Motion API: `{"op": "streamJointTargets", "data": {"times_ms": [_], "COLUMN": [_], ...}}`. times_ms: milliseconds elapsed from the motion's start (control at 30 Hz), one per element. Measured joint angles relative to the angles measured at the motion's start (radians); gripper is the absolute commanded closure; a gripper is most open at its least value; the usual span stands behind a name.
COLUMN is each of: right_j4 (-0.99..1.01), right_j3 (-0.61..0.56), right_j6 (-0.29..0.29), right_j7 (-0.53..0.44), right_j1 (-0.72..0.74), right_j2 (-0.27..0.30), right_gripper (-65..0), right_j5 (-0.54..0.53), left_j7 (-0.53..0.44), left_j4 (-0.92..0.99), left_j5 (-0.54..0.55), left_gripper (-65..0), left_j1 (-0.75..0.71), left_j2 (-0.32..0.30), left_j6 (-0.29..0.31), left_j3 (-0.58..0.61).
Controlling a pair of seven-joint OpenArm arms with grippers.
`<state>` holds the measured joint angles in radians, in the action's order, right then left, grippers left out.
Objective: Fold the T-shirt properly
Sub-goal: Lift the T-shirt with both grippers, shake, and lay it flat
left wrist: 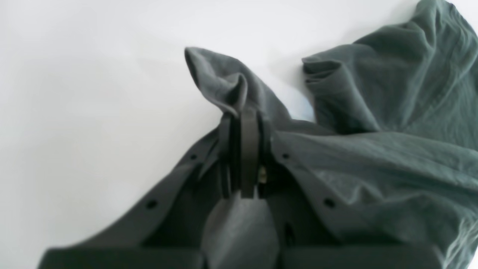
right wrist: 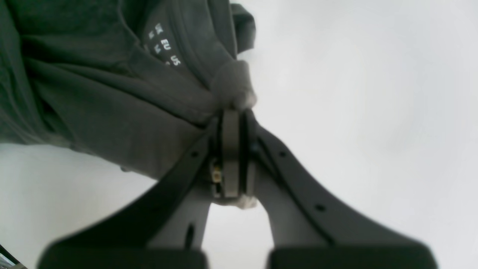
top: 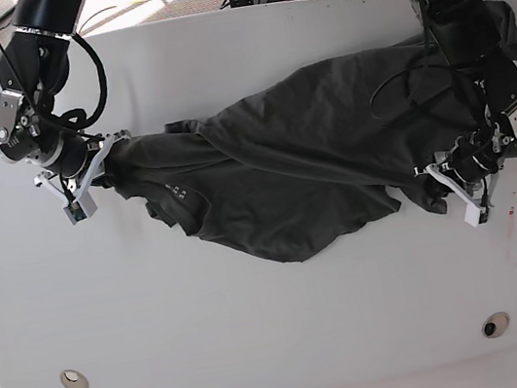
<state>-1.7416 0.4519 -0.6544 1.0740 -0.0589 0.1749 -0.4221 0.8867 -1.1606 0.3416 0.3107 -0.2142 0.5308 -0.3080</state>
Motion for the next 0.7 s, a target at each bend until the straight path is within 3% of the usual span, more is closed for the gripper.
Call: {"op": "streamJointTargets", "data": {"times_ms": [200,400,533,700], "right_j4": [0.05,0.12,0.183,0.286], "right_j3": [0.0,-0.001,0.0,-0.003], "right_j6": [0.001,0.001,0.004,0.002], "right_j7": [0.001,0.0,0.001,-0.001], "right_j1": [0.087,0.212,0.311,0.445], "right_j2": [0.006,0.038,0.06,0.097], "right_gripper": [0.0,0.0,0.0,0.0], "right_j5": [0.005,0.001,0.007,0.001], "left_j7": [0.052,0.185,0.204,0.317], "left_j4": [-0.217,-0.42,-0.534,-0.628], "left_j5": [0.019,0.006,0.011,0.022], "left_gripper": [0.0,0.0,0.0,0.0], "left_j1": [-0.03,-0.024,0.023,0.127], "left_j2": [0.008,0.006,0.005,-0.029], "left_j6": [0.01,0.011,0.089,0.126], "left_j3": [-0.001,-0.079,-0.093,-0.088]}}
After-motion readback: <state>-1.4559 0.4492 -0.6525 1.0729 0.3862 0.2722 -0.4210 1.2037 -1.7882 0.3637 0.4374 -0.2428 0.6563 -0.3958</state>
